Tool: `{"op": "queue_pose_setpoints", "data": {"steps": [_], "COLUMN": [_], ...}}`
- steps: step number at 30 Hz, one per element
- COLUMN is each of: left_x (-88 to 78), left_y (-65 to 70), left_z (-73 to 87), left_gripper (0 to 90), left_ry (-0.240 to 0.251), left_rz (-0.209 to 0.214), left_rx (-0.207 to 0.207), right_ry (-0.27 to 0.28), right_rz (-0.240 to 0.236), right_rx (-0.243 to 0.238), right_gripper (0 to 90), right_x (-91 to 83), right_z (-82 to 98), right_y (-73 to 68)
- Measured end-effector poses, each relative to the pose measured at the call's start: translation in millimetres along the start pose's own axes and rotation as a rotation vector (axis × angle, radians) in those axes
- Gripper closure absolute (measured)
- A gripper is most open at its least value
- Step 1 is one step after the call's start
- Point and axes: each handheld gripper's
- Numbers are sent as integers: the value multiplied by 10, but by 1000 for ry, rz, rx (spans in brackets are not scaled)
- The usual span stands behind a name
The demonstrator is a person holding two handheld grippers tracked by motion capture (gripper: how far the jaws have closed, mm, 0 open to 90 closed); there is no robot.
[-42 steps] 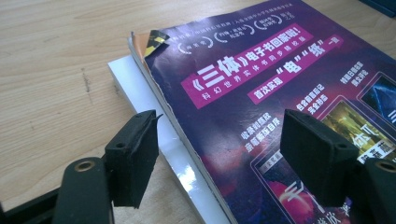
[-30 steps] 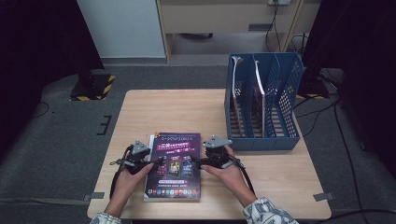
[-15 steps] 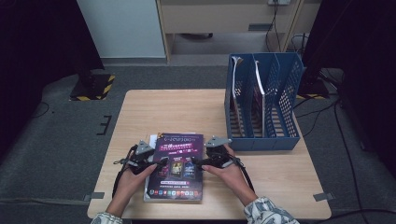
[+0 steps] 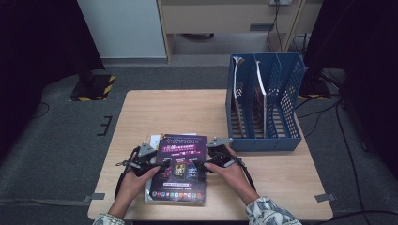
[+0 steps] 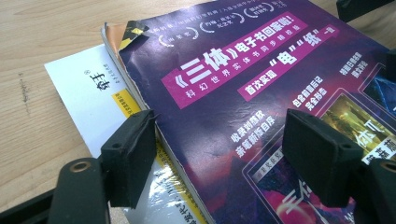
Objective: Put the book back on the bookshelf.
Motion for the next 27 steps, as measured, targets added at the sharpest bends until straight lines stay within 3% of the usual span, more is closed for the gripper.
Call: {"op": "queue_pose_setpoints", "data": {"steps": [6, 12, 15, 19, 24, 27], "left_x": [-2, -6, -28, -68, -69, -69], "left_y": [3, -2, -34, -77, -83, -84], "left_z": [6, 10, 19, 49, 57, 65], "left_gripper": [255, 243, 211, 216, 216, 216], "left_ry": [3, 3, -6, -8, -5, 0], "left_rz": [-3, -9, -16, -21, -21, -20], "left_rx": [-2, -2, -2, -9, -13, -16], "right_ry": [-9, -5, 5, 28, 15, 8], "right_rz": [-43, -56, -42, -58, -55, -51], "right_rx": [62, 83, 45, 8, -4, 17], "right_gripper": [83, 96, 157, 163, 144, 125], "right_x": [36, 64, 49, 66, 79, 103], "right_z": [8, 7, -15, -88, -109, -129], "right_y": [55, 44, -10, -98, -75, -20]}}
Point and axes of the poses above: each handheld gripper's, and its own axes: x roughly forward along the jaws, z roughly out of its underside, y roughly to its right, and after that the axes turned 4 degrees about x, right-handed
